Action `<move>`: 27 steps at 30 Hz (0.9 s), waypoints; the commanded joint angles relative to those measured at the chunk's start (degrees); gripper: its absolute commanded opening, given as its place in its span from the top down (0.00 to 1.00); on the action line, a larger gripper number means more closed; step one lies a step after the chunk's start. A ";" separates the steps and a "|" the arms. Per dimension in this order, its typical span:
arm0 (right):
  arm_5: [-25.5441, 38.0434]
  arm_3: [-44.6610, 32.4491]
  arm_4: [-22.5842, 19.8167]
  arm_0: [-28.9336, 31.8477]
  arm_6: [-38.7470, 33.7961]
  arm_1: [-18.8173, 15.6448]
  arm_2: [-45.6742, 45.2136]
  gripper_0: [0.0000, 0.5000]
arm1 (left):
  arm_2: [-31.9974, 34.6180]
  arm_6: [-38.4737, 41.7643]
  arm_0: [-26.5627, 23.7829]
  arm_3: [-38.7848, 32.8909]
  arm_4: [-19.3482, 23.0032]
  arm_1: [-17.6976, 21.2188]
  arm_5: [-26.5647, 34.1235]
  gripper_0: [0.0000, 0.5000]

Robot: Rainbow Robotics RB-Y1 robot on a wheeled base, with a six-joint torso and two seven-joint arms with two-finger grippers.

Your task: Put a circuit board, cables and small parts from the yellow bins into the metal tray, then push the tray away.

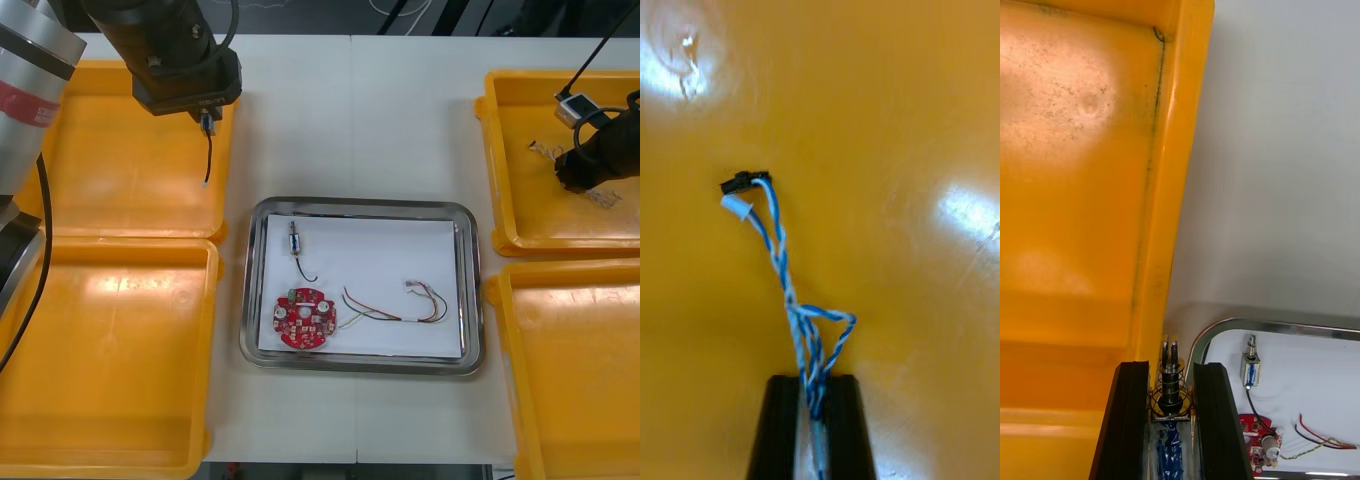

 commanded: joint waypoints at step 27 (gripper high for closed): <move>28.82 -23.26 1.97 2.54 0.37 -7.06 -7.23 1.00 | 0.39 -3.27 0.24 -2.19 0.27 -0.36 1.73 1.00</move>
